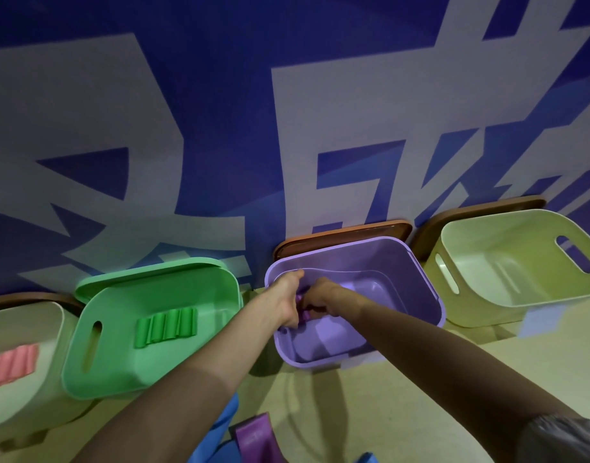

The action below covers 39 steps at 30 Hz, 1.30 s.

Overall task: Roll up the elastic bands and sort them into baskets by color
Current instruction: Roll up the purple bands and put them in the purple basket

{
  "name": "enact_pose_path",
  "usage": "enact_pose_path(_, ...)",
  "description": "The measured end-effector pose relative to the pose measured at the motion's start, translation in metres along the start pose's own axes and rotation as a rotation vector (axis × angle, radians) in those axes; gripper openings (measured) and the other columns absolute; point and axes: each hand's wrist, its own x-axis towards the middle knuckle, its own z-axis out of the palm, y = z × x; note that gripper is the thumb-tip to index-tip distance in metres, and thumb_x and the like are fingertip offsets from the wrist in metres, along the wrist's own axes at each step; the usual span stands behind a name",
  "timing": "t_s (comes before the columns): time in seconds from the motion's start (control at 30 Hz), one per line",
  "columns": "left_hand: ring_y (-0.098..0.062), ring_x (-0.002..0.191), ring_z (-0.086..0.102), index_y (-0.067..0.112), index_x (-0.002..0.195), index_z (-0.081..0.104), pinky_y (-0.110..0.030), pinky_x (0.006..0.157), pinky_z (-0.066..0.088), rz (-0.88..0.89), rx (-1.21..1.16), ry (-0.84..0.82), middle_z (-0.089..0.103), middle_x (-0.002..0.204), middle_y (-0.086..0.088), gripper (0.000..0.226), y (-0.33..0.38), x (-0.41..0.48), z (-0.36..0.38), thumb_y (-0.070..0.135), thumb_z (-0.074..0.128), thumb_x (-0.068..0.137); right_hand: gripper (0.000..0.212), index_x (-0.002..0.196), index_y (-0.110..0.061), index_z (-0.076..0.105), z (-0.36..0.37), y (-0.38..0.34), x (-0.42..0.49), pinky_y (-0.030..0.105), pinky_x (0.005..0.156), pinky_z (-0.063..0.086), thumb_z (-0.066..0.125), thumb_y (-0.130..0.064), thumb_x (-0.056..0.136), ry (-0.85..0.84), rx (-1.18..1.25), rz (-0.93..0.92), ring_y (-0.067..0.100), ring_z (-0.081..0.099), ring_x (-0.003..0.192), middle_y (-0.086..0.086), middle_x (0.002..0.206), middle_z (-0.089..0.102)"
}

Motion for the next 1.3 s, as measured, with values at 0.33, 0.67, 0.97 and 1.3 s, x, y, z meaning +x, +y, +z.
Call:
enact_pose_path(0.33, -0.031, 0.108, 0.046, 0.003, 0.142, 0.03, -0.046, 0.112, 0.019, -0.008, -0.003, -0.02, 0.054, 0.113, -0.015, 0.066, 0.0, -0.004, 0.0, 0.046, 0.046, 0.095, 0.028, 0.071, -0.006, 0.048, -0.019, 0.001, -0.009, 0.019, 0.049, 0.047, 0.046, -0.01, 0.099, -0.066, 0.124, 0.072, 0.015, 0.046, 0.059, 0.008, 0.07, 0.047)
enact_pose_path(0.67, -0.031, 0.145, 0.014, -0.002, 0.147, 0.018, -0.049, 0.112, 0.023, 0.209, -0.002, -0.186, 0.014, 0.157, -0.016, 0.073, 0.009, -0.076, -0.02, 0.043, 0.045, 0.096, 0.014, 0.106, -0.009, 0.06, -0.051, -0.008, -0.079, 0.027, 0.068, 0.046, 0.051, -0.015, 0.096, -0.002, 0.33, -0.162, 0.016, 0.056, 0.072, 0.007, 0.093, 0.059)
enact_pose_path(0.97, -0.023, 0.096, 0.062, 0.007, 0.107, 0.059, -0.038, 0.092, 0.046, 0.522, -0.154, -0.408, 0.064, 0.108, -0.012, 0.026, -0.047, -0.18, -0.086, 0.028, 0.048, 0.095, 0.026, 0.116, -0.007, 0.062, -0.02, -0.011, -0.218, 0.034, 0.094, 0.049, 0.056, -0.021, 0.095, 0.073, 0.365, -0.692, 0.022, 0.064, 0.103, 0.012, 0.113, 0.067)
enact_pose_path(1.3, -0.019, 0.08, 0.063, 0.012, 0.09, 0.056, -0.031, 0.079, 0.049, 0.722, -0.299, -0.207, 0.067, 0.086, -0.006, 0.011, -0.17, -0.139, -0.157, 0.007, 0.047, 0.094, 0.013, 0.098, -0.02, 0.063, 0.109, 0.052, -0.207, 0.023, 0.078, 0.047, 0.059, -0.01, 0.092, 0.004, 0.322, -0.818, 0.009, 0.06, 0.082, 0.003, 0.093, 0.063)
